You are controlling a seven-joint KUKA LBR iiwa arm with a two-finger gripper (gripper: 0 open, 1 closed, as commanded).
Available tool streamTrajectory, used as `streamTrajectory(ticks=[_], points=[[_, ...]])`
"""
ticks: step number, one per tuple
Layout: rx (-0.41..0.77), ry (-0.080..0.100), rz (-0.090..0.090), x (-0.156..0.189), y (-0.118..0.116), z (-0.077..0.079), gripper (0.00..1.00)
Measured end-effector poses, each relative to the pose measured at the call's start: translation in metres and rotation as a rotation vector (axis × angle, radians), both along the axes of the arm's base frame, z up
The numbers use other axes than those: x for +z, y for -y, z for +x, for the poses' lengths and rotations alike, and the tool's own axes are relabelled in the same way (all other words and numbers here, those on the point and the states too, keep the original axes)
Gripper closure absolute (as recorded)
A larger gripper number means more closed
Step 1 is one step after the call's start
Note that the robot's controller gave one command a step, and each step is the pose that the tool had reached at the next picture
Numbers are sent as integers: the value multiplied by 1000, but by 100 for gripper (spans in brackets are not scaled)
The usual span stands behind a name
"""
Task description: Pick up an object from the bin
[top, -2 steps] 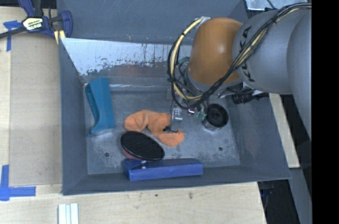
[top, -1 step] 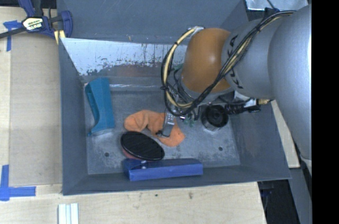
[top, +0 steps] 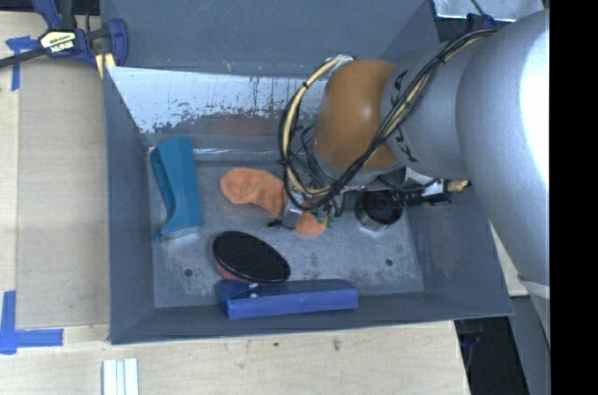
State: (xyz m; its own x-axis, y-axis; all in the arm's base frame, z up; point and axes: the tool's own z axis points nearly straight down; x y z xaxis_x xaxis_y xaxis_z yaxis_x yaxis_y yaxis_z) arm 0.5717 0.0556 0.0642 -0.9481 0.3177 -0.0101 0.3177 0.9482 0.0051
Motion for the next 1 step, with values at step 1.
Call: streamTrajectory(ticks=[1], points=[[5,0,0,1,0,0,100]])
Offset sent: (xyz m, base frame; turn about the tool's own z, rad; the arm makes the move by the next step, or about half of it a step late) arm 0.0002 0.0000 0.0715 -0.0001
